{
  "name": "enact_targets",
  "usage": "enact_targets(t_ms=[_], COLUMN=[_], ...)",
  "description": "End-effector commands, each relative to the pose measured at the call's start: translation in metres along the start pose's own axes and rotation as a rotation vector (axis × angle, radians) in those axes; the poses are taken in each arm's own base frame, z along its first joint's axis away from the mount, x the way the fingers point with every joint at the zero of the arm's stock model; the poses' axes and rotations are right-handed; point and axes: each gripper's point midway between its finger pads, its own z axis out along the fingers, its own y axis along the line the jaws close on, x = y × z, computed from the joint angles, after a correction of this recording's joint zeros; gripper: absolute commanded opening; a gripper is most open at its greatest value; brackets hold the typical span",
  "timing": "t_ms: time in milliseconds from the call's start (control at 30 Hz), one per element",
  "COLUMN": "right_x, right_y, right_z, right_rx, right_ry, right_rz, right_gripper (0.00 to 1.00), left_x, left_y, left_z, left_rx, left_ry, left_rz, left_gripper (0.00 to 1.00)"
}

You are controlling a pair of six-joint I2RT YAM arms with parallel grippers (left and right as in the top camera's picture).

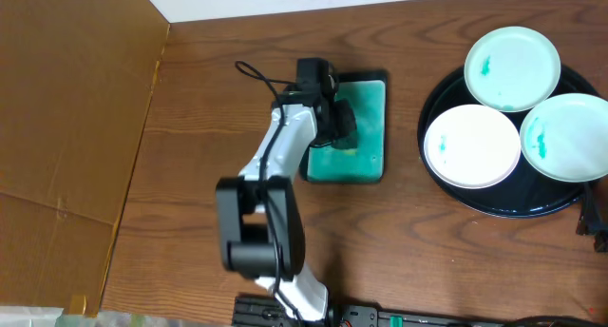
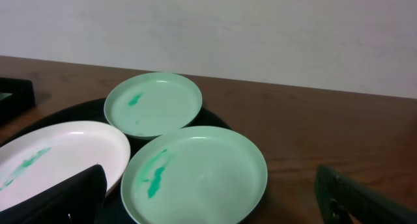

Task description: Clean dirty plates on tray and stack at the side

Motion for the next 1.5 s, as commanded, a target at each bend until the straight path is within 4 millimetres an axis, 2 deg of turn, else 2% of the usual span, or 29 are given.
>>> enact_targets(t_ms=[0,100,167,233,300,333,433,467,533,600,733,833,900,967,1067,1133,1267,1367,1467], right_x=[0.000,0.000,0.000,0.000,0.001,0.001,0.000,0.000,0.000,0.001,0.000,0.000,0.001,0.000,0.000,0.000,0.001,0.000,0.000], right_y=[0.001,0.001,0.001,0.001,0.001,0.001,0.001,0.001,0.001,0.001,0.001,0.001,0.001,0.001,0.001,0.001,0.001,0.001,0.001], right_z=[0.000,0.000,0.000,0.000,0.000,0.000,0.000,0.000,0.000,0.000,0.000,0.000,0.000,0.000,0.000,0.000,0.000,0.000,0.000], right_rx=[-0.004,-0.004,-0.004,-0.004,-0.004,-0.004,-0.004,-0.004,-0.004,-0.004,-0.004,-0.004,-0.004,-0.004,-0.004,-0.004,-0.004,-0.004,-0.004], right_ry=[0.000,0.000,0.000,0.000,0.000,0.000,0.000,0.000,0.000,0.000,0.000,0.000,0.000,0.000,0.000,0.000,0.000,0.000,0.000], right_rz=[-0.009,-0.009,-0.009,-0.009,-0.009,-0.009,-0.009,-0.009,-0.009,-0.009,-0.009,-0.009,-0.009,-0.009,-0.009,-0.009,-0.009,-0.009,-0.009], right_gripper=[0.99,0.99,0.99,0.99,0.99,0.99,0.99,0.99,0.99,0.99,0.99,0.99,0.99,0.99,0.99,0.99,0.99,0.99,0.99], left_x=[-0.030,-0.031,-0.031,-0.028,-0.020,-0.012,-0.005,-0.004,-0.003,-0.008,-0.019,-0.019,-0.015,-0.008,0.012,0.027,0.048,0.066,0.082], left_y=[-0.029,-0.032,-0.026,-0.010,0.005,0.012,0.018,0.019,0.019,0.012,-0.018,-0.039,-0.049,-0.063,-0.088,-0.105,-0.135,-0.167,-0.200], left_z=[-0.069,-0.094,-0.093,-0.080,-0.057,-0.034,0.008,0.014,0.013,-0.003,-0.057,-0.101,-0.119,-0.125,-0.115,-0.102,-0.063,-0.029,0.000], left_rx=[0.120,0.130,0.094,0.019,-0.043,-0.056,-0.061,-0.065,-0.064,-0.048,0.083,0.199,0.237,0.266,0.291,0.295,0.235,0.234,0.265], left_ry=[-0.160,-0.211,-0.224,-0.221,-0.194,-0.166,-0.140,-0.126,-0.107,-0.118,-0.177,-0.242,-0.263,-0.259,-0.207,-0.158,-0.108,-0.079,-0.075], left_rz=[0.022,0.031,0.026,0.014,0.005,0.002,0.012,0.013,0.011,0.012,0.023,-0.009,-0.070,-0.081,-0.055,-0.065,-0.119,-0.129,-0.066], left_gripper=[0.07,0.07,0.08,0.07,0.07,0.07,0.07,0.07,0.07,0.07,0.07,0.07,0.07,0.07,0.07,0.07,0.07,0.07,0.07])
